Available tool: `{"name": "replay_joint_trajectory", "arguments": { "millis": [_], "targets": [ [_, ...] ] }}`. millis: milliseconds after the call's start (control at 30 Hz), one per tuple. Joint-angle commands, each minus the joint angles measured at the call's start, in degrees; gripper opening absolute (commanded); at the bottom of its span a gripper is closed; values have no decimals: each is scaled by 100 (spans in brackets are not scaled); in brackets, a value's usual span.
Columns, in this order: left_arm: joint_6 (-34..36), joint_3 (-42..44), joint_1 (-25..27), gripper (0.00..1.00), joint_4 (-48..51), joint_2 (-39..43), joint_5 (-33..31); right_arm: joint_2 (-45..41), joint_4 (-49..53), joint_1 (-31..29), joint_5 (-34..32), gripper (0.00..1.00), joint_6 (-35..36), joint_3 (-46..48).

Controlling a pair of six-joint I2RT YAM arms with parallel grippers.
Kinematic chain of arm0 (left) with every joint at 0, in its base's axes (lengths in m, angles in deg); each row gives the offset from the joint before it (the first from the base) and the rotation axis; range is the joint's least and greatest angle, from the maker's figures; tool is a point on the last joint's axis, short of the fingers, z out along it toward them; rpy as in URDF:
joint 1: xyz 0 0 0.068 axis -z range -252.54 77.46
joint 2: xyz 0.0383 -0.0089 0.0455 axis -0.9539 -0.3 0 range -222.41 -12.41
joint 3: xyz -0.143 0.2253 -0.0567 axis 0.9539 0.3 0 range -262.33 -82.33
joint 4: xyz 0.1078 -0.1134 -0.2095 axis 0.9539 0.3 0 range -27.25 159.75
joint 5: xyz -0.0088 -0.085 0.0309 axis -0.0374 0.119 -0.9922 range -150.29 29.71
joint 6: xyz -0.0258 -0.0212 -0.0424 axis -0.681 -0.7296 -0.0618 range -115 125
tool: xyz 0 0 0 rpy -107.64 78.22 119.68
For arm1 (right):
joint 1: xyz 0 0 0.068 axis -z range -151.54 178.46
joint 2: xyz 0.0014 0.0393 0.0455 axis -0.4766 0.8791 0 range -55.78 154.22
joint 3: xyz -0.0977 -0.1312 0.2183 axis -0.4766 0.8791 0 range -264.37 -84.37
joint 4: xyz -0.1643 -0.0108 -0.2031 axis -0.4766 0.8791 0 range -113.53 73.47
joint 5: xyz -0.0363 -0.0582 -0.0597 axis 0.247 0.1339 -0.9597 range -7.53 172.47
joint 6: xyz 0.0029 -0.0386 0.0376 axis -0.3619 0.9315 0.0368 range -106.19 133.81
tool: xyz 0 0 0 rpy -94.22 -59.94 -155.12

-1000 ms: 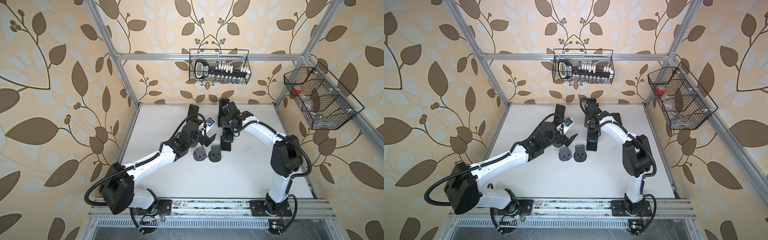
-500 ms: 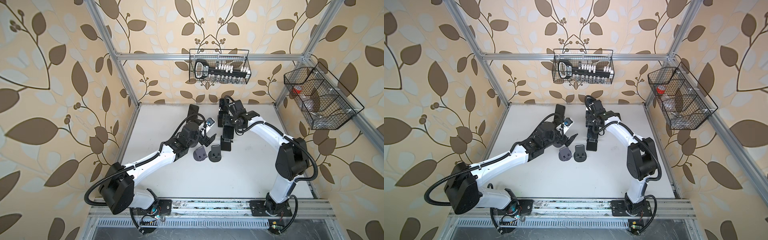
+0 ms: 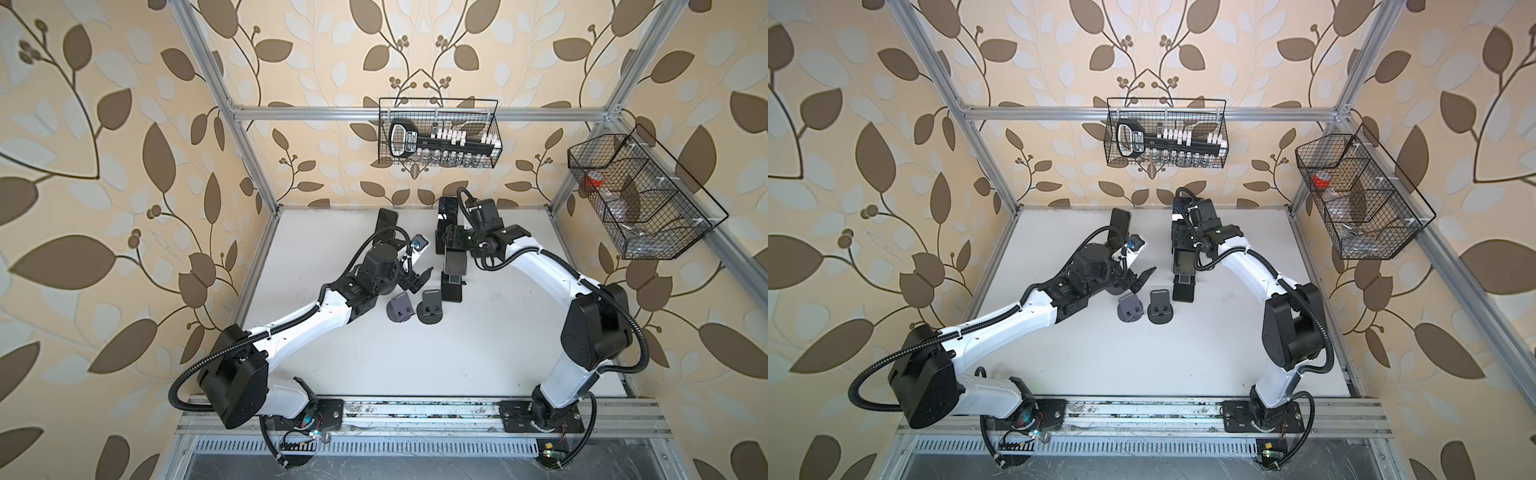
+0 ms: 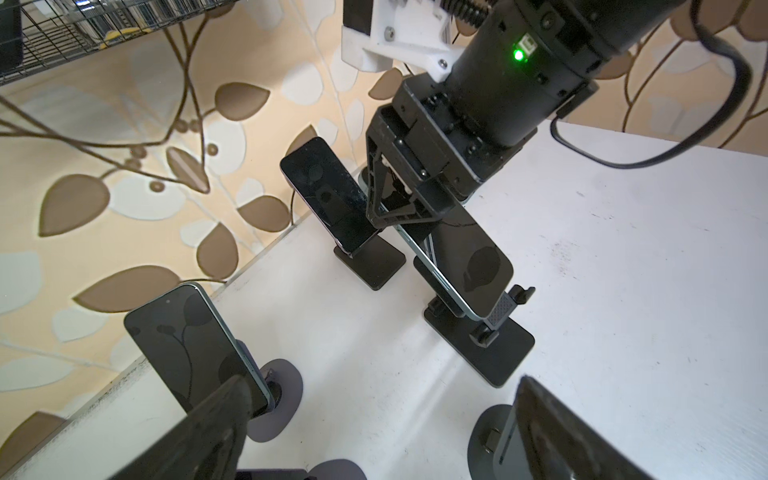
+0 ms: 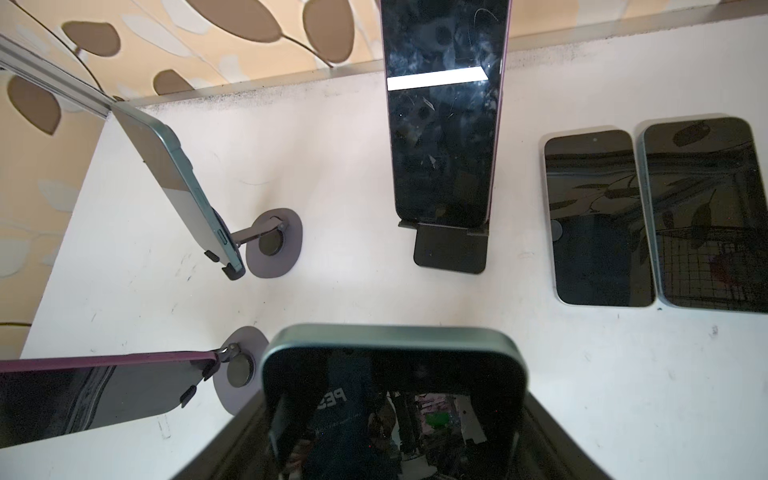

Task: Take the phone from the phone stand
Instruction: 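Lift the green-edged phone up out of its stand with the right gripper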

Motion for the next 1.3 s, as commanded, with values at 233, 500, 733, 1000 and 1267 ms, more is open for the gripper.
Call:
{"name": "replay_joint_trajectory", "arguments": {
  "millis": [233, 500, 733, 1000, 1267],
  "targets": [
    [-86, -40, 49, 99, -181, 44, 84, -211, -258, 53, 396, 70, 49, 249],
    [-51, -39, 50, 99, -168, 85, 74, -209, -240, 80, 366, 69, 33, 197],
    [8, -31, 75, 99, -172, 164, 19, -236, -111, 103, 420, 68, 390, 8],
    [55, 7, 110, 99, -199, 82, -14, -339, -75, 133, 363, 61, 575, 21],
    [42, 14, 110, 99, -212, 75, 1, -381, -31, 142, 366, 61, 653, 14]
  ]
}}
